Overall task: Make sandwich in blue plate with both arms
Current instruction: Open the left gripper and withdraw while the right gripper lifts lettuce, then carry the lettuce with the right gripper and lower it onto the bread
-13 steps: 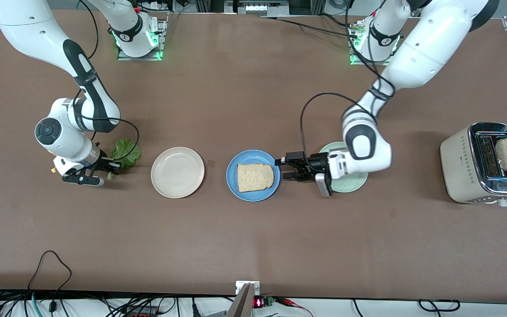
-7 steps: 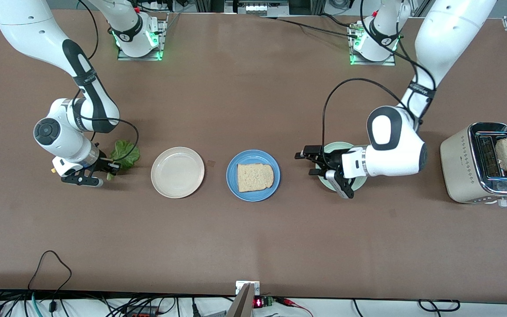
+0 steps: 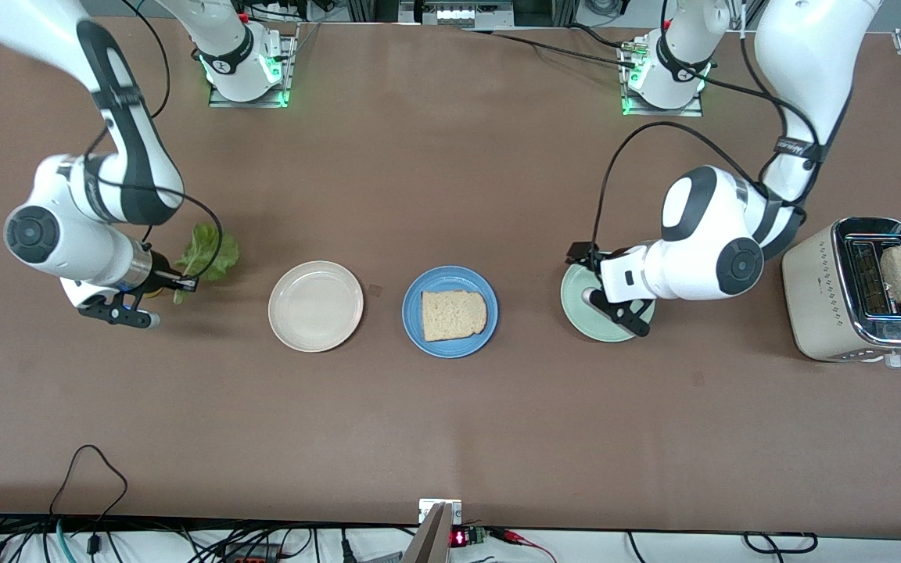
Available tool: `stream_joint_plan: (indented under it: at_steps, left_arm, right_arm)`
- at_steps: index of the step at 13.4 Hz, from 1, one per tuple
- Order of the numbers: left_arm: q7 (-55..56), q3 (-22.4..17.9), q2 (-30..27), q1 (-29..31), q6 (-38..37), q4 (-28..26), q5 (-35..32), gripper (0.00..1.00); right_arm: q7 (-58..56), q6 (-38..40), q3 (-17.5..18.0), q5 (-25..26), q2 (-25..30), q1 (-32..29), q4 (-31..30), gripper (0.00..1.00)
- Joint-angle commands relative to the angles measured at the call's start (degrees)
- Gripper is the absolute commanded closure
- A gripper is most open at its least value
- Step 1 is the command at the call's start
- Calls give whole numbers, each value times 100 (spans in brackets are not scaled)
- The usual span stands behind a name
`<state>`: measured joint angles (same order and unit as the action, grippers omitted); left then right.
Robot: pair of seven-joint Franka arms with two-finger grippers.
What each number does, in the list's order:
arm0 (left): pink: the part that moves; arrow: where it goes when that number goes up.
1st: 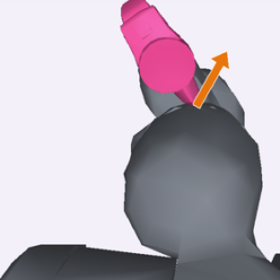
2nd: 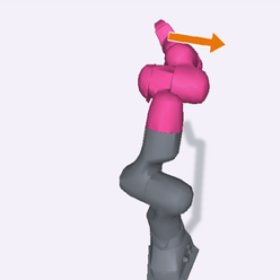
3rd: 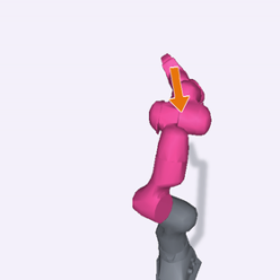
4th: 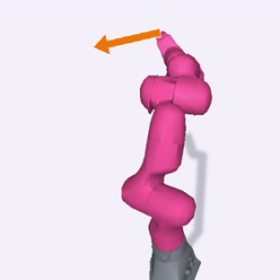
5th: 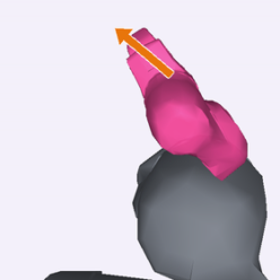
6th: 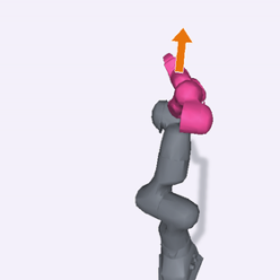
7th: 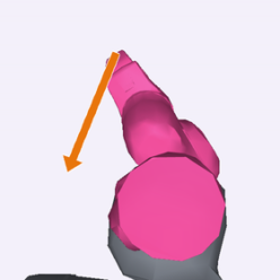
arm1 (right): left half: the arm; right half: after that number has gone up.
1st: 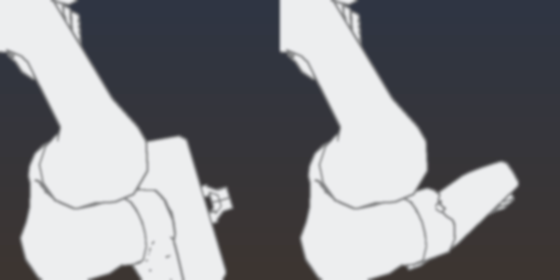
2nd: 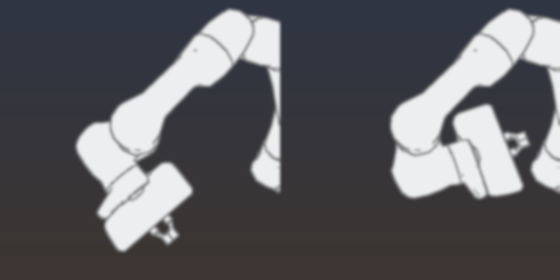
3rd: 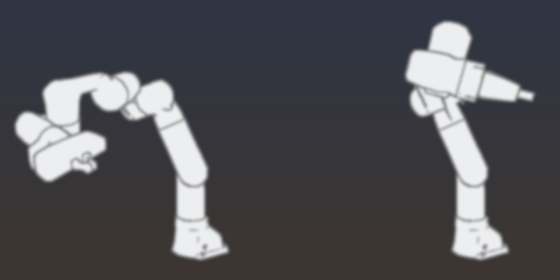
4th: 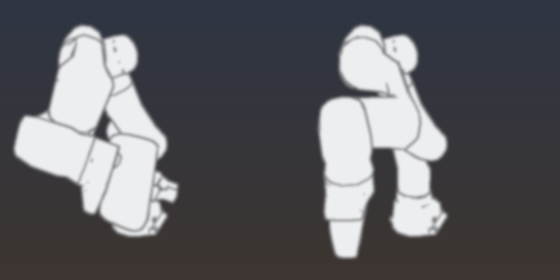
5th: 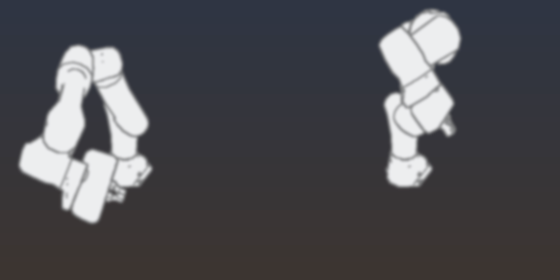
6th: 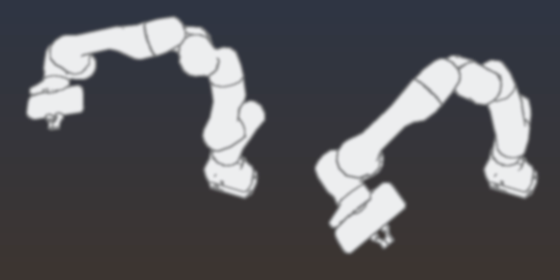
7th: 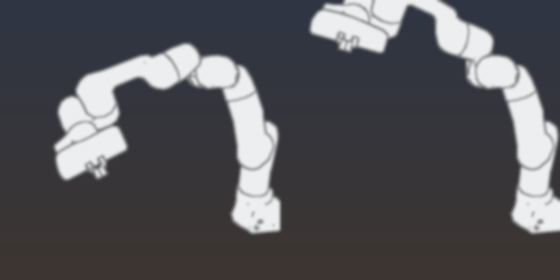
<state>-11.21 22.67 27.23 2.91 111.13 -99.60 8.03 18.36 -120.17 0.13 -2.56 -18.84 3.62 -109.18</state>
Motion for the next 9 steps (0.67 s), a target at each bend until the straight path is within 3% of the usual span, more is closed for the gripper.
stream_joint_plan:
  at_steps: [1,3,6,9]
  left_arm:
    - [1029,-17,-533,25,-801,-24,-880,0]
    - [1462,-17,-762,34,-1423,281,-1189,0]
    - [1490,26,-1078,270,-2523,1212,-1199,0]
    - [1516,0,-1508,298,-2719,1698,-1190,0]
  right_arm:
    - [1323,599,13,-454,3,699,510,100]
    - [2570,521,13,-814,-128,1174,687,100]
    - [3935,267,4,-1623,-715,1694,1415,100]
    - [5105,-496,4,-1862,-1392,2351,1855,100]
